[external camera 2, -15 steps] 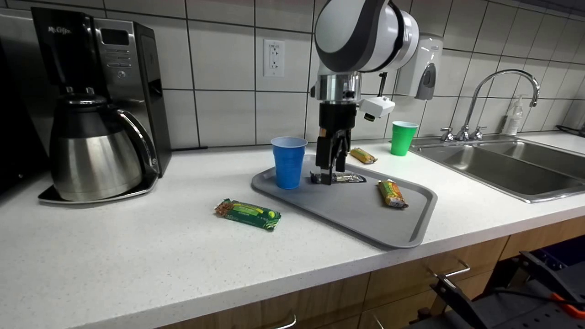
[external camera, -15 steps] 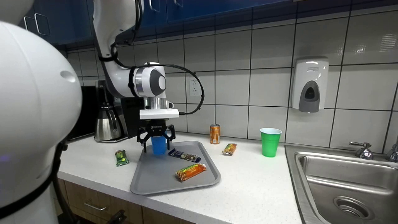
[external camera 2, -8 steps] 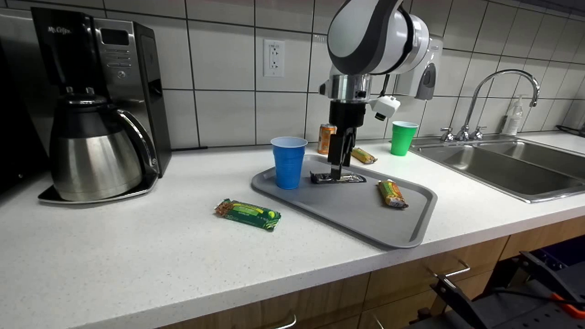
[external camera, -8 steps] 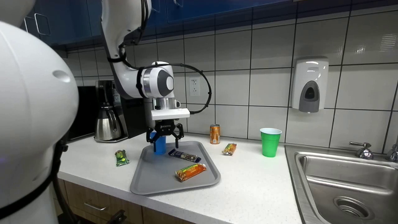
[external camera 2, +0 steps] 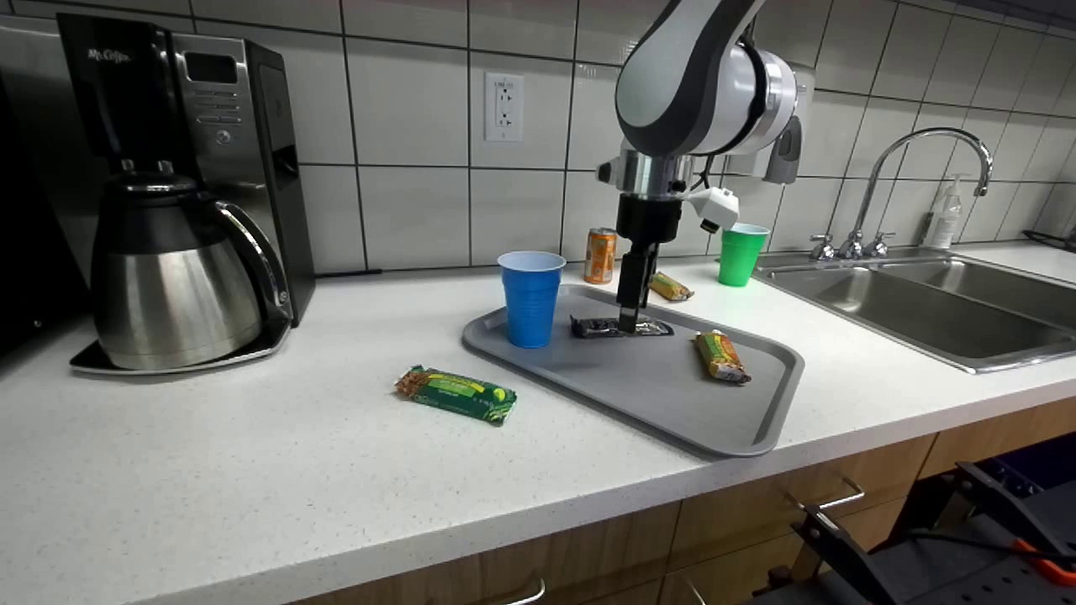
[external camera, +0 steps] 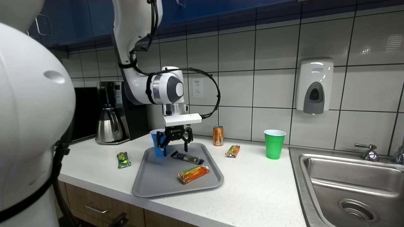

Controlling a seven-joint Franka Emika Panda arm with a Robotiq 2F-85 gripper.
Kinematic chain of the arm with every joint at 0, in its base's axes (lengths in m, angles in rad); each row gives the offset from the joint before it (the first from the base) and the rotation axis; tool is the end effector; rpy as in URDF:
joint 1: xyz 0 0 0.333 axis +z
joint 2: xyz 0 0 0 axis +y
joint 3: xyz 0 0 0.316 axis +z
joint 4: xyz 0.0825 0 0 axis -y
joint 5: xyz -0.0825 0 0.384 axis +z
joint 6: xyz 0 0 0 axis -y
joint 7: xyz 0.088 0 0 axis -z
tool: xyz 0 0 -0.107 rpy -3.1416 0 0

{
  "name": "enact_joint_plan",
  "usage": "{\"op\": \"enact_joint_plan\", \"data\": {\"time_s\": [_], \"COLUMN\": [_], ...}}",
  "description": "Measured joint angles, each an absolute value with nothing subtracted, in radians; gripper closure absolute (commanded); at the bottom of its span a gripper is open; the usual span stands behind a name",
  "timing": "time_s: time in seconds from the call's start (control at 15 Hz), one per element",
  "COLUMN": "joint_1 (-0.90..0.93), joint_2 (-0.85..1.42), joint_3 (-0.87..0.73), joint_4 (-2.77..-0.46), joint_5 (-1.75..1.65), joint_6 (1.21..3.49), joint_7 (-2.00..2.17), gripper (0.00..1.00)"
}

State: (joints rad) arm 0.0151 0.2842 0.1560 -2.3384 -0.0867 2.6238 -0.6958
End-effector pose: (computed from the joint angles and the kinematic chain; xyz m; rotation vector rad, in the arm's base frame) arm 0.5101 0.0922 0.2156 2.8028 1.4165 0.0095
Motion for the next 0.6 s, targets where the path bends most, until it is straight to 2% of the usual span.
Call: {"op": "enact_joint_plan", "data": {"time_s": [0.6], "joint_1": [0.007], "joint_2": [0.361], "joint_3": [0.156], "joint_4": [-2.26], "joint_5": [-0.107], "joint_6": [2.654], "joint_7": [-0.812], "gripper": [0.0]}}
